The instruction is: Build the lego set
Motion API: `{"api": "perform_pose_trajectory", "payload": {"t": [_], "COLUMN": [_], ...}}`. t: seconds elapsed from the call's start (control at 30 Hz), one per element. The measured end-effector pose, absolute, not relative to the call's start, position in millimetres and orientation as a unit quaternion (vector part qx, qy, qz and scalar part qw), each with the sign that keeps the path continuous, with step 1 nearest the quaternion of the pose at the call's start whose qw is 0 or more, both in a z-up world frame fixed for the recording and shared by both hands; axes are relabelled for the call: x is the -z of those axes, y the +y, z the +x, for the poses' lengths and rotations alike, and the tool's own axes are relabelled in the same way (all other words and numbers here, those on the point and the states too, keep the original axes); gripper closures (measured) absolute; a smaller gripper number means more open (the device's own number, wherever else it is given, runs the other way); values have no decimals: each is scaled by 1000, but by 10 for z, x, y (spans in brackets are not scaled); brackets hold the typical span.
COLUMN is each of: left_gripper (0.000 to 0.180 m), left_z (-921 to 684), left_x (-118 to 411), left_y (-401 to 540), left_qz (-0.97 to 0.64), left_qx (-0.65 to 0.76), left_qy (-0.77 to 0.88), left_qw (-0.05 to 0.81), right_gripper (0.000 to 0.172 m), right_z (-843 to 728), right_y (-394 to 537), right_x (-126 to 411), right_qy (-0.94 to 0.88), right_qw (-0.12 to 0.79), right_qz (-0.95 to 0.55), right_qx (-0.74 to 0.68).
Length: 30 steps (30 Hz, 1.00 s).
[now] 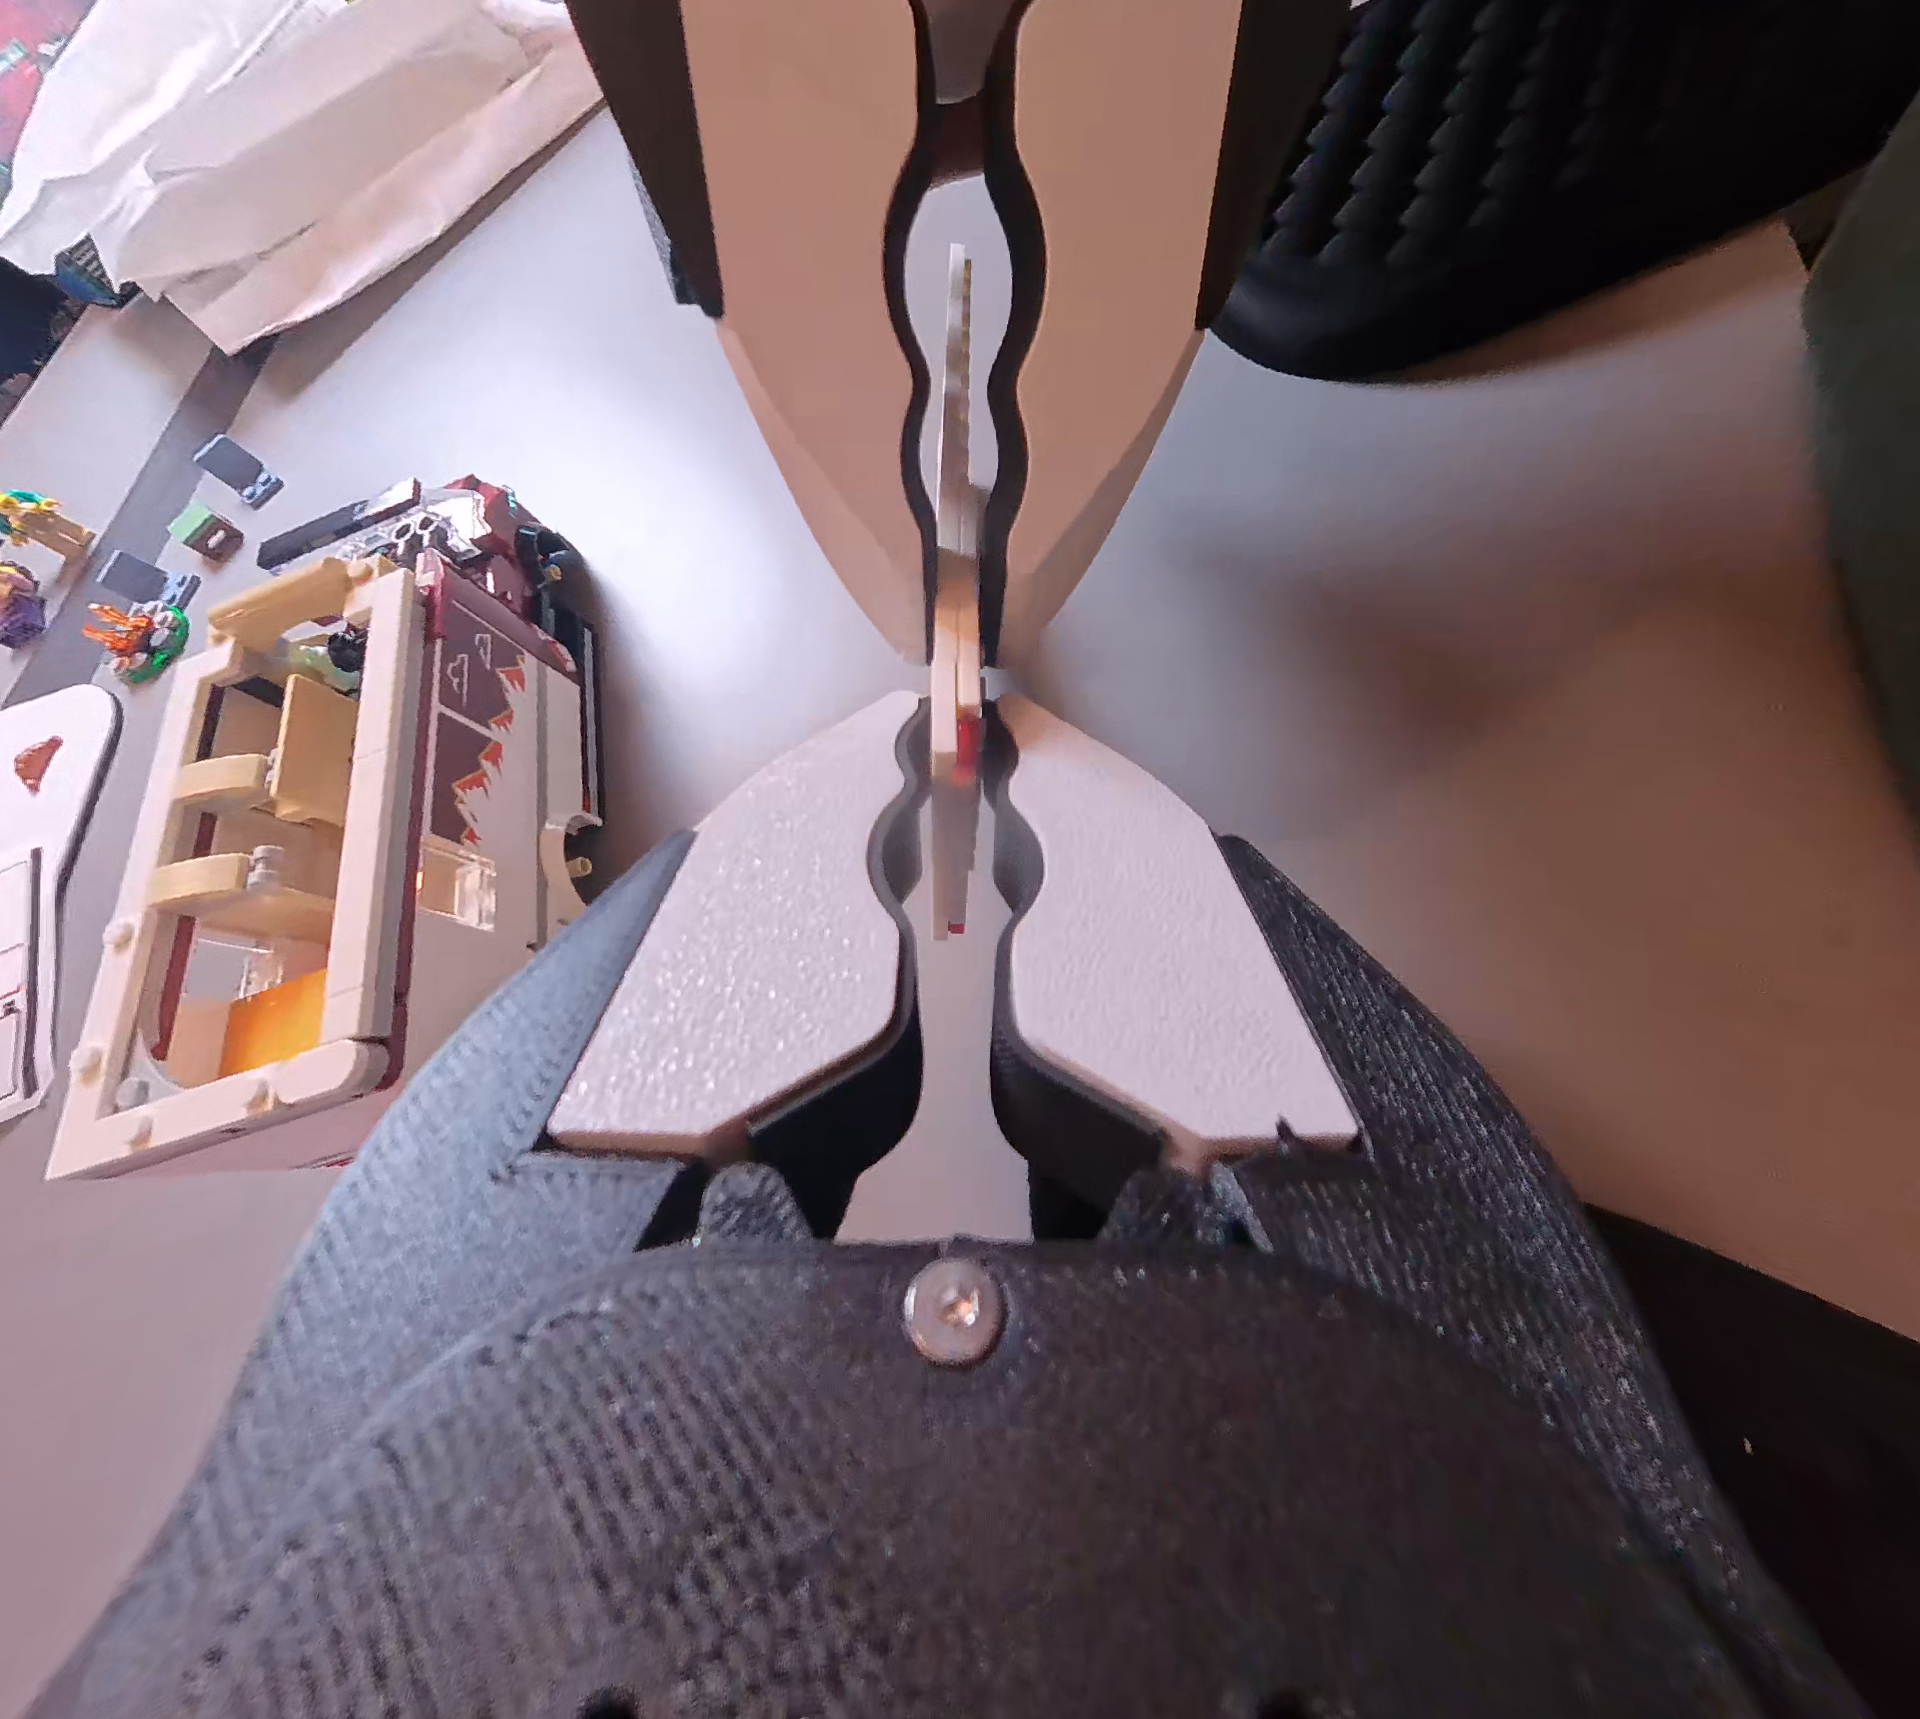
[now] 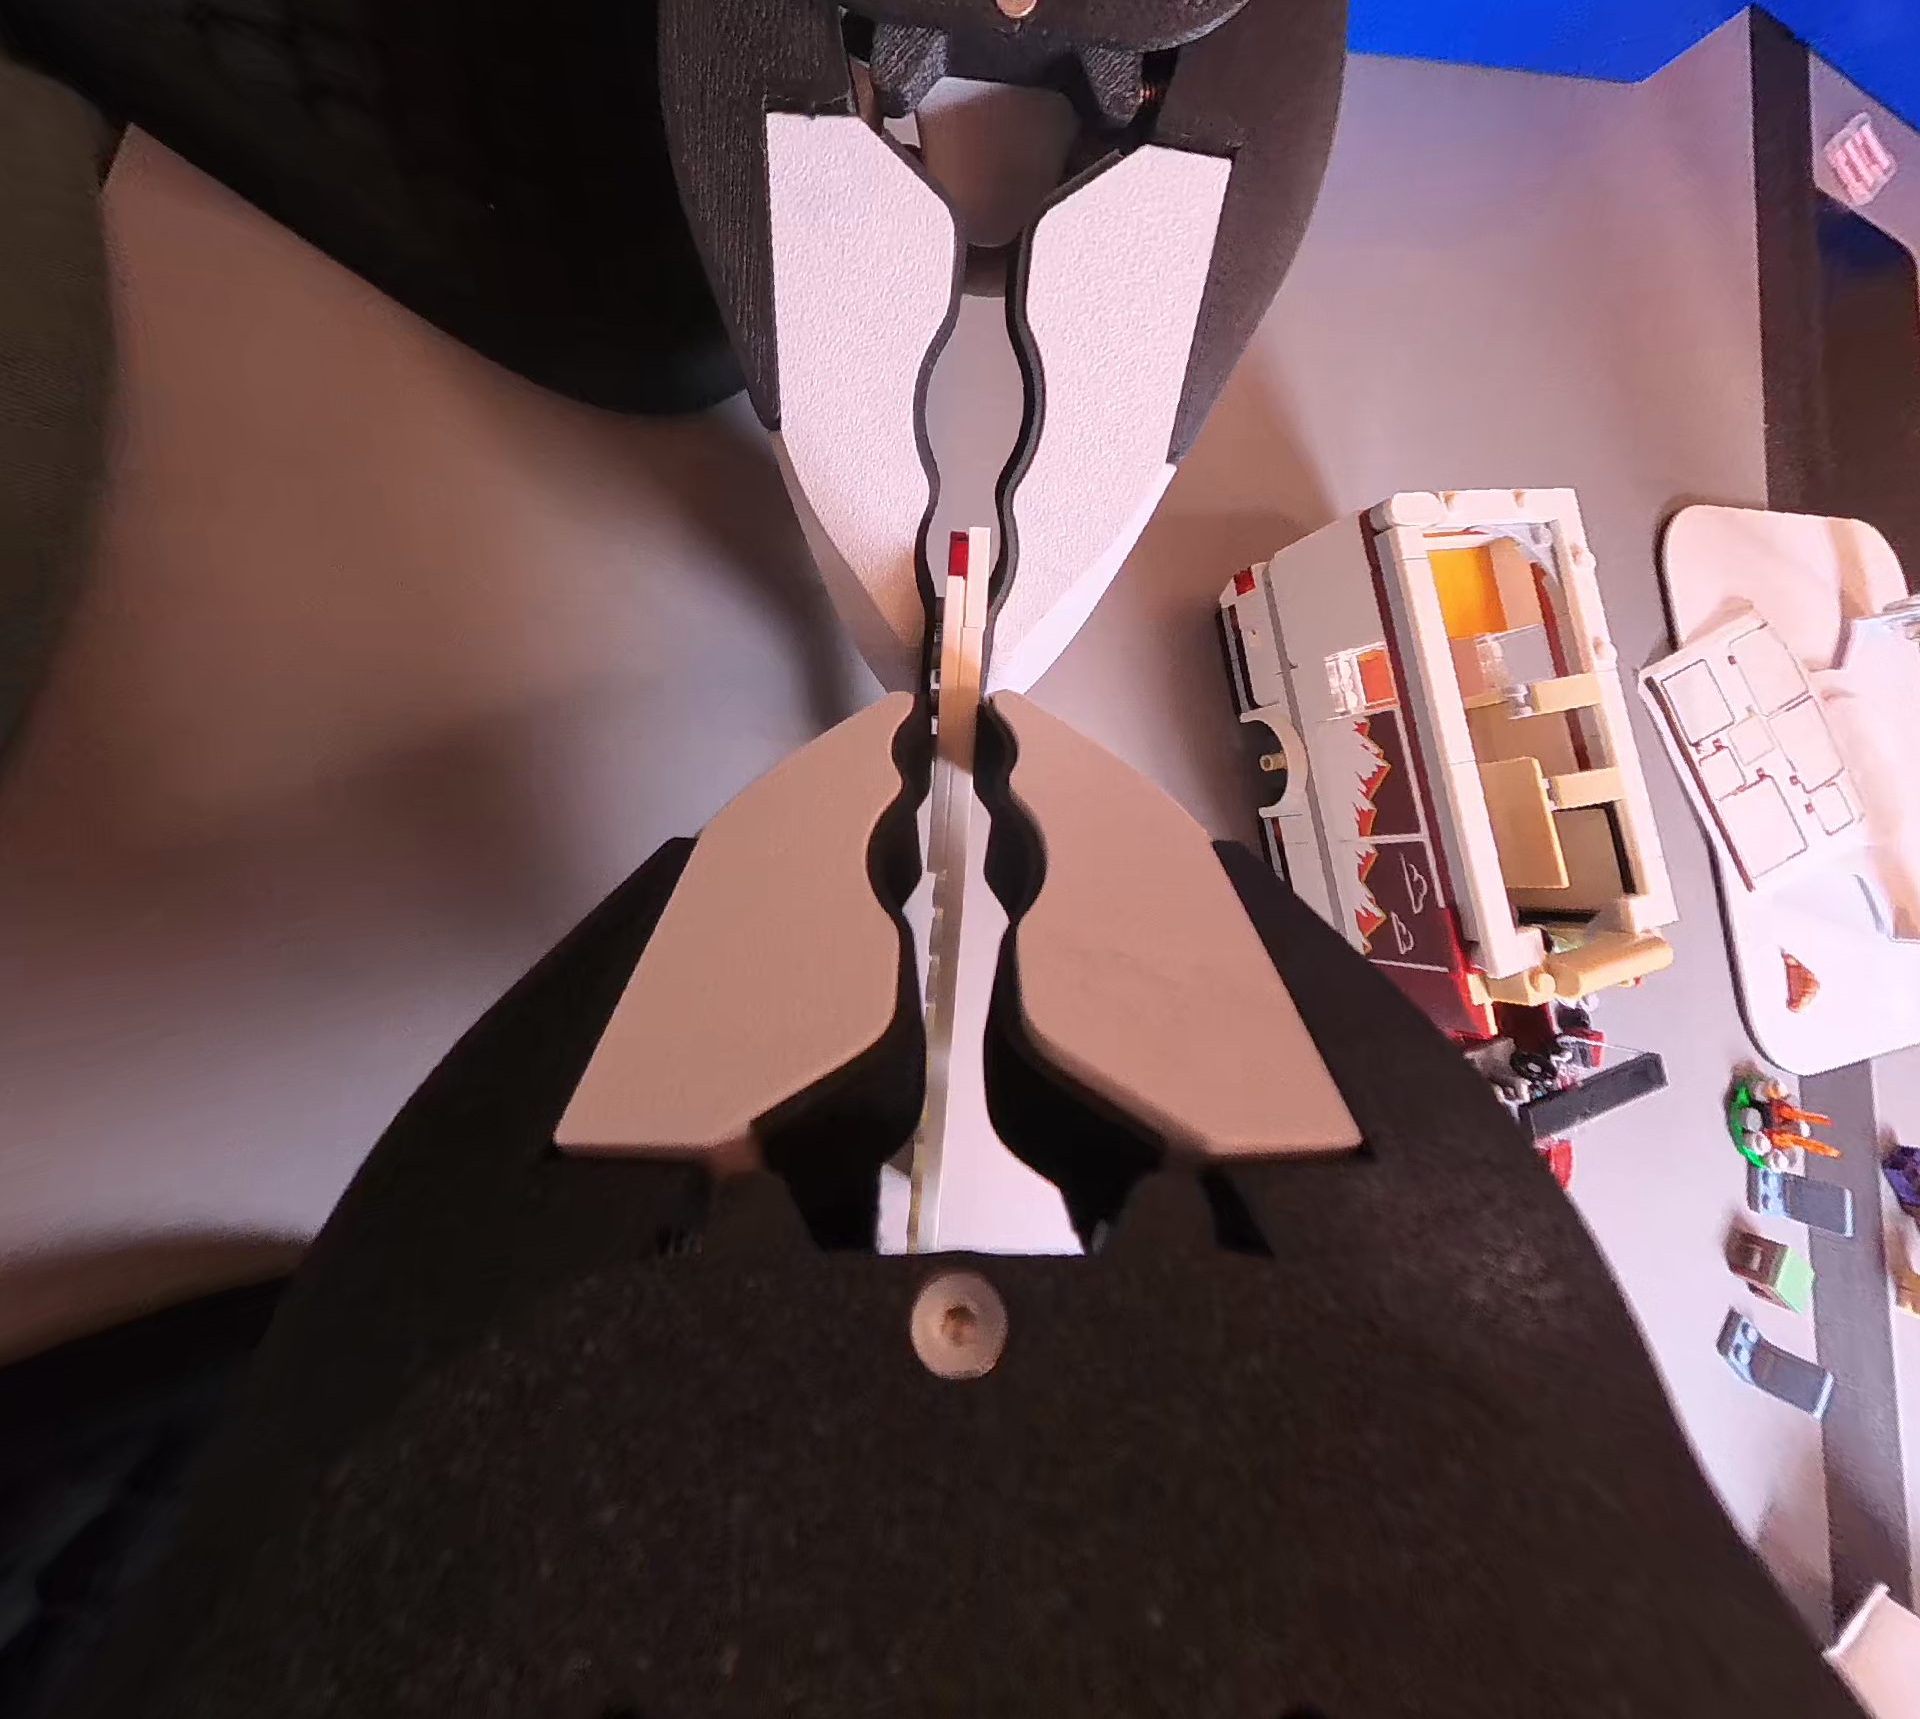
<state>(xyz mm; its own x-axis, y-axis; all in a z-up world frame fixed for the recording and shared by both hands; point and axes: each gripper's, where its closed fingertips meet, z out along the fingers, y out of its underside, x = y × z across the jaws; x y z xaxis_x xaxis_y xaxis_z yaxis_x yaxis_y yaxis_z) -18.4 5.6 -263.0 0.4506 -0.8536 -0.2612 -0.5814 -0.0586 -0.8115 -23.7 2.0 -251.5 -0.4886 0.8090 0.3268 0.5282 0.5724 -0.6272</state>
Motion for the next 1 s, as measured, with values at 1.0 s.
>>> {"api": "perform_pose_trajectory", "payload": {"t": [1.0], "left_gripper": [172], "left_z": [-237], "left_x": [2422], "left_y": [-37], "left_qz": [-667], "left_qx": [126], "left_qy": [527], "left_qw": [512], "right_gripper": [164], "right_z": [-227], "right_y": [1], "right_x": [2480], "right_qy": [-837], "right_qw": [339], "right_qz": [-388], "right_qx": [-184]}}
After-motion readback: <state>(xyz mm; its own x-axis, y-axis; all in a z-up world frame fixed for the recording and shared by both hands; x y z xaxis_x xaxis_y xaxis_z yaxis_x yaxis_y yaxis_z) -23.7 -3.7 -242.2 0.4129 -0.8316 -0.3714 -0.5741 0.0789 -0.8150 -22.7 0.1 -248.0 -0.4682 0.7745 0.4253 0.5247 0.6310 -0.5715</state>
